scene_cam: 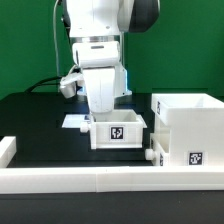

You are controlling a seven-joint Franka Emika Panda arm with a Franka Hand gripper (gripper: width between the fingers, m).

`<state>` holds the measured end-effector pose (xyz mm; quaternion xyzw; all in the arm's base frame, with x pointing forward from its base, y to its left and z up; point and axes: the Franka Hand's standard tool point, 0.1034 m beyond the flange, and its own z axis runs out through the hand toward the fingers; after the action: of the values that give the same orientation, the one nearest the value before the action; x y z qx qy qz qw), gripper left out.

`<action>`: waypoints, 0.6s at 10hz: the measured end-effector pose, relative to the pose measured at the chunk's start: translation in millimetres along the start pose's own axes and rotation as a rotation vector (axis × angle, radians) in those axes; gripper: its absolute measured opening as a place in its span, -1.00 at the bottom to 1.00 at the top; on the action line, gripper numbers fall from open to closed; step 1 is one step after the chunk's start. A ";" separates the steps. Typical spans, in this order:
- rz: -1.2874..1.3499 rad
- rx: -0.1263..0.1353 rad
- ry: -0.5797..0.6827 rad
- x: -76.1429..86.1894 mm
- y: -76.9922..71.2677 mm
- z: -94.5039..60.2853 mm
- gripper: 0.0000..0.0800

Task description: Assemble drawer

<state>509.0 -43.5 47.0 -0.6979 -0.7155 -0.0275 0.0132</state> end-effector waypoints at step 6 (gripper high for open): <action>0.004 0.006 0.002 8.7 22.8 -4.9 -0.89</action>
Offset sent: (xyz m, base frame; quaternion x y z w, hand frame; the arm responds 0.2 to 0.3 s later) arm 0.0116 0.0057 0.0162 0.0204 -0.0191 0.0043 0.9996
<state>531.5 -34.5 52.9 -0.6991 -0.7143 -0.0262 0.0160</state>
